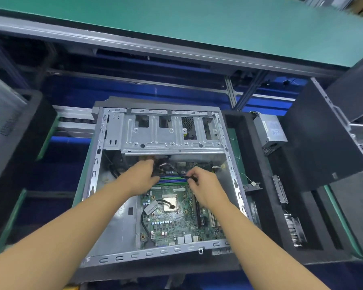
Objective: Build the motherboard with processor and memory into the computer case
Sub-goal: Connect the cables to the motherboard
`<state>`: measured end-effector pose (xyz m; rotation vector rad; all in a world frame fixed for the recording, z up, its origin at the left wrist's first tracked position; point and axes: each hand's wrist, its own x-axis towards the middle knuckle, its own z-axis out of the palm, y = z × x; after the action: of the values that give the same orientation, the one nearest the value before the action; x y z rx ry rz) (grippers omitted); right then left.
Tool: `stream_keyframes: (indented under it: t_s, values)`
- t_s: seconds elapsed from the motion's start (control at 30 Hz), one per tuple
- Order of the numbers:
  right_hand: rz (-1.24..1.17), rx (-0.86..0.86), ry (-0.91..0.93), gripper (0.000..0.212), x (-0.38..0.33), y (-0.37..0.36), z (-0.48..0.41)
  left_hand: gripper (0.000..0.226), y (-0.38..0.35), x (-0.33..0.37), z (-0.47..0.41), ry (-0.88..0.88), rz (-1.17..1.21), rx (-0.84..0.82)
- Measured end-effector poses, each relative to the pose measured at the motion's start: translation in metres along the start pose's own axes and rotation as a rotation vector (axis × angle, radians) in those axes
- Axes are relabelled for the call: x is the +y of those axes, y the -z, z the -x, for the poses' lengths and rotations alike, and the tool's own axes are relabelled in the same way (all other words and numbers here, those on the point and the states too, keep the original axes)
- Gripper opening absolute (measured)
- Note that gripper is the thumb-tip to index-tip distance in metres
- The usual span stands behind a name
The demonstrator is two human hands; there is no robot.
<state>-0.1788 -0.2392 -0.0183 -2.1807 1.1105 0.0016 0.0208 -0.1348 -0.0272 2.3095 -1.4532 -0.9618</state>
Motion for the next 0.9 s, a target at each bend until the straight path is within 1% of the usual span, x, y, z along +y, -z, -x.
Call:
stream_keyframes:
  t_s: [0.07, 0.13, 0.17, 0.23, 0.33, 0.4, 0.47, 0.53, 0.6, 0.63, 0.67, 0.73, 0.77, 0.8, 0.83, 0.87, 0.9]
  values:
    - [-0.006, 0.000, -0.002, 0.018, 0.000, -0.002, 0.000, 0.021, -0.005, -0.003, 0.006, -0.056, -0.005, -0.077]
    - [0.004, -0.017, 0.007, 0.017, -0.001, -0.003, 0.000, 0.021, -0.010, -0.002, 0.013, -0.131, -0.042, -0.248]
    - [0.014, -0.036, 0.017, 0.016, -0.002, -0.003, 0.001, 0.026, -0.012, -0.001, 0.016, -0.160, -0.086, -0.311]
    - [0.051, -0.088, 0.043, 0.015, -0.003, -0.004, 0.002, 0.031, -0.016, 0.002, 0.019, -0.190, -0.137, -0.349]
    - [0.092, -0.122, 0.068, 0.008, -0.004, -0.004, 0.003, 0.014, -0.015, 0.006, 0.023, -0.171, -0.117, -0.362]
    - [0.108, -0.144, 0.085, 0.012, -0.005, -0.005, 0.003, 0.014, -0.008, 0.005, 0.026, -0.111, -0.138, -0.375]
    - [0.112, -0.169, 0.083, 0.018, -0.007, -0.004, 0.003, 0.023, -0.001, 0.000, 0.030, 0.042, -0.136, -0.375]
    - [0.073, -0.176, 0.031, 0.011, -0.008, -0.003, 0.003, 0.042, 0.004, -0.007, 0.037, 0.247, -0.067, -0.381]
    - [-0.017, -0.166, -0.031, 0.011, -0.008, -0.001, 0.002, 0.062, 0.005, -0.010, 0.044, 0.362, -0.087, -0.344]
    - [-0.070, -0.162, -0.058, 0.012, -0.008, -0.001, 0.002, 0.064, 0.006, -0.009, 0.046, 0.401, -0.142, -0.329]
    - [-0.121, -0.159, -0.076, 0.010, -0.008, 0.000, 0.002, 0.059, 0.006, -0.008, 0.047, 0.411, -0.250, -0.347]
    - [-0.200, -0.136, -0.102, 0.009, -0.008, 0.000, 0.002, 0.040, 0.008, 0.002, 0.052, 0.412, -0.540, -0.482]
    - [-0.227, -0.103, -0.119, 0.010, -0.007, 0.000, 0.001, 0.035, 0.008, 0.005, 0.055, 0.425, -0.658, -0.537]
    - [-0.247, -0.054, -0.139, 0.011, -0.006, 0.001, 0.000, 0.035, 0.005, 0.005, 0.055, 0.434, -0.726, -0.559]
    - [-0.265, 0.002, -0.161, 0.009, -0.003, 0.002, -0.001, 0.037, 0.002, 0.004, 0.054, 0.431, -0.762, -0.555]
    - [-0.272, 0.049, -0.177, 0.006, -0.002, 0.003, -0.004, 0.040, 0.000, 0.004, 0.054, 0.426, -0.785, -0.508]
    - [-0.274, 0.089, -0.192, 0.004, -0.001, 0.004, -0.006, 0.042, 0.000, 0.006, 0.054, 0.424, -0.810, -0.428]
